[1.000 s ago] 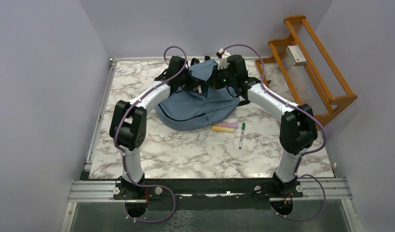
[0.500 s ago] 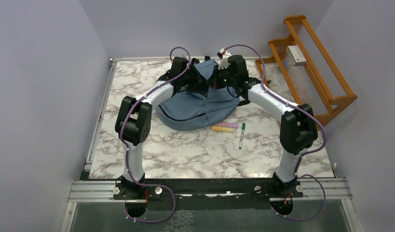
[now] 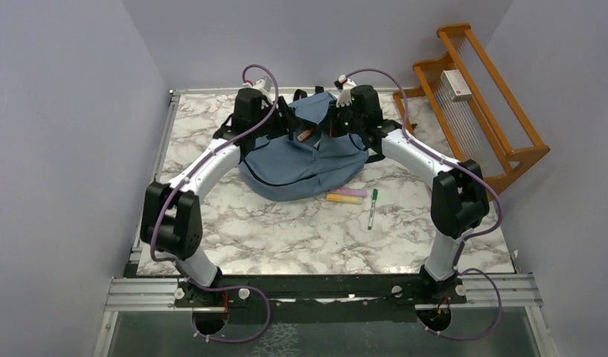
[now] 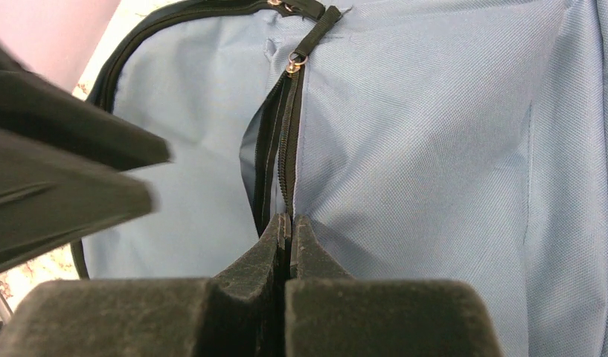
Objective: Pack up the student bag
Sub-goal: Pick up the stationery from the center of the board.
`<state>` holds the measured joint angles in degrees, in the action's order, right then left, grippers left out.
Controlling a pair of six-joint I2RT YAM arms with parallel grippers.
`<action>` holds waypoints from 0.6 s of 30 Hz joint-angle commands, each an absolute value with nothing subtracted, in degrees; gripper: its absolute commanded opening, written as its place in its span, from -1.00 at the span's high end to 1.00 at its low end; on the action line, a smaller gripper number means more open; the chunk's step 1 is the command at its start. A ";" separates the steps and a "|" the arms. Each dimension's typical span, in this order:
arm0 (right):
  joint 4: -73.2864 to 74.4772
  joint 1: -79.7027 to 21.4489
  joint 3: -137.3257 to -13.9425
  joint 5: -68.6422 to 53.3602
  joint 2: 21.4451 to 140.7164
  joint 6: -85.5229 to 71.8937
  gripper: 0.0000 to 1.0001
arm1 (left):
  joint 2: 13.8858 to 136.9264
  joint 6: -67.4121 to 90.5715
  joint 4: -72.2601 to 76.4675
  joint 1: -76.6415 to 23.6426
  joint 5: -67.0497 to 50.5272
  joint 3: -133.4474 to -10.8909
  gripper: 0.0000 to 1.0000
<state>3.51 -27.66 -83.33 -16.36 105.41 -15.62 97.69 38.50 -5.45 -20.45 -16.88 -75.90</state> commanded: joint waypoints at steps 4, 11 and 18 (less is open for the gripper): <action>1.85 -27.69 -83.12 -16.44 103.05 -15.67 0.99 | 87.62 17.01 0.43 -20.42 -26.49 -66.91 -0.21; 2.58 -27.73 -83.91 -16.28 103.53 -15.16 0.99 | 82.76 6.19 9.12 -24.17 -37.68 -56.27 -0.22; 3.14 -27.69 -83.94 -15.97 103.28 -14.55 0.99 | 83.34 -10.35 19.50 -32.68 -42.44 -48.66 -0.36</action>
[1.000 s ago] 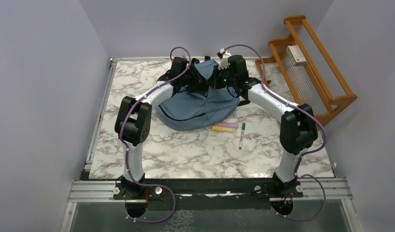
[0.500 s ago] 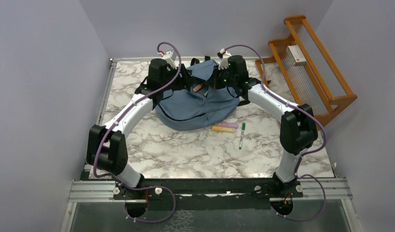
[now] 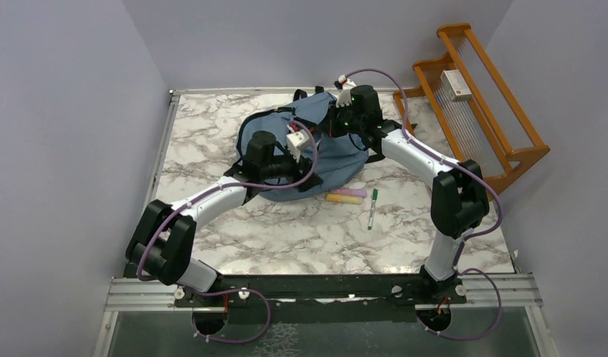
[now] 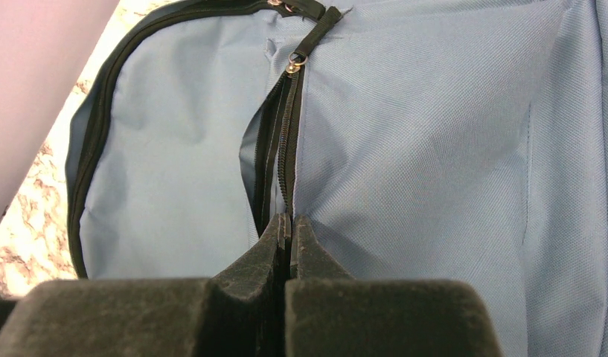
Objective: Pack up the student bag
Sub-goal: Pick up the stationery from the center of the board.
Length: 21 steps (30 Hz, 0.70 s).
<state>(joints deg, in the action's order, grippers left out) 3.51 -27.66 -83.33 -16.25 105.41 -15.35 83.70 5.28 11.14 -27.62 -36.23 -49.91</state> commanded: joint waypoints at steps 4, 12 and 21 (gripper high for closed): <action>3.30 -27.70 -83.71 -15.93 102.98 -14.22 0.99 | 86.13 -24.22 19.22 -36.77 -45.74 -48.14 -0.43; 3.34 -27.69 -83.32 -16.21 102.71 -14.22 0.99 | 95.86 -42.45 6.67 -38.67 -53.76 -56.83 -0.43; 3.70 -27.69 -83.58 -16.60 103.75 -14.28 0.99 | 102.01 -47.52 0.55 -39.66 -49.47 -61.96 -0.43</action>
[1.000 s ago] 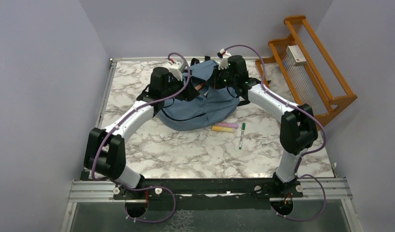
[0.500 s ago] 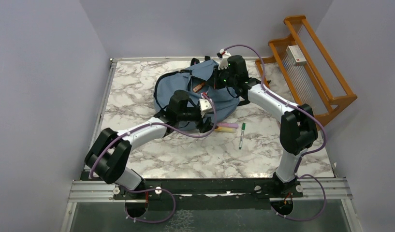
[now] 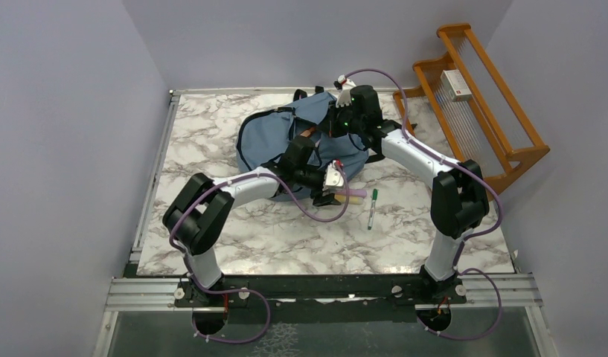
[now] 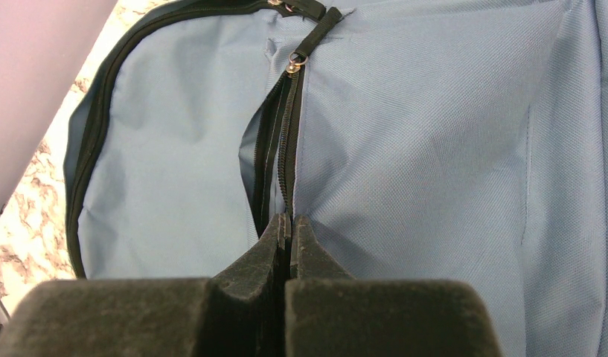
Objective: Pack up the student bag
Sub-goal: Pick up the stationery from the center of the board.
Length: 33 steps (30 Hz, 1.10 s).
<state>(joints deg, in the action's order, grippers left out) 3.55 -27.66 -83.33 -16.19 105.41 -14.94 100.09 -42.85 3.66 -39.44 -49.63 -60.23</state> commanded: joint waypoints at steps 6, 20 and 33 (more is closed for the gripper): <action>3.65 -27.69 -84.01 -16.96 104.24 -14.11 0.99 | 106.60 -50.77 -3.77 -39.66 -50.82 -65.37 -0.43; 4.59 -27.71 -82.96 -15.94 103.62 -12.77 0.99 | 114.22 -57.02 -12.23 -39.64 -50.81 -73.91 -0.40; 5.35 -27.69 -82.79 -15.24 103.27 -12.04 0.99 | 118.60 -52.13 -12.74 -39.88 -51.55 -77.31 -0.23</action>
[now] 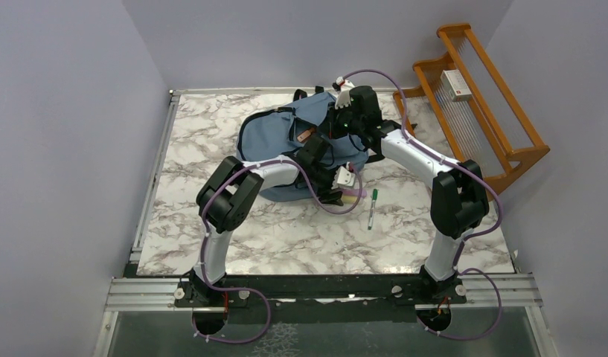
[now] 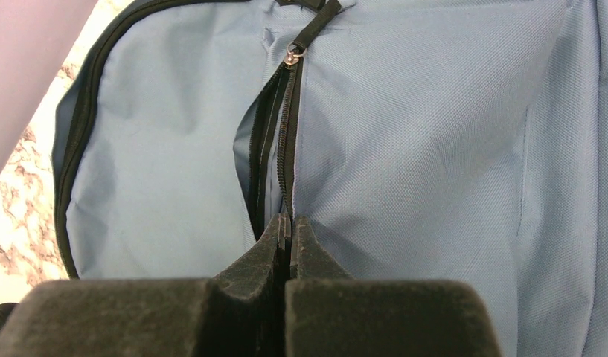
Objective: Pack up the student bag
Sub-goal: Pick up the stationery from the center of the board.
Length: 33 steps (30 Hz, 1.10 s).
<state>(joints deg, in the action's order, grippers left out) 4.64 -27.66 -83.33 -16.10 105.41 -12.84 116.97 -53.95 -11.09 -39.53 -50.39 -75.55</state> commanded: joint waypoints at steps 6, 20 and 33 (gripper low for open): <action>5.19 -27.69 -82.70 -15.29 103.26 -12.21 0.99 | 118.35 -51.14 -12.69 -40.84 -48.48 -76.60 -0.19; 4.72 -27.69 -83.23 -16.51 104.41 -12.57 0.99 | 115.81 -48.56 -10.19 -44.11 -41.97 -75.10 -0.13; 5.24 -27.69 -83.96 -17.32 104.87 -12.92 0.99 | 115.52 -46.06 -9.40 -44.38 -39.32 -71.26 -0.07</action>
<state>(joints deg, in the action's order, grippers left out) 4.80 -27.66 -83.29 -16.05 105.41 -12.86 115.92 -47.57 -6.96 -44.01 -42.59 -73.36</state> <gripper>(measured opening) 0.014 0.536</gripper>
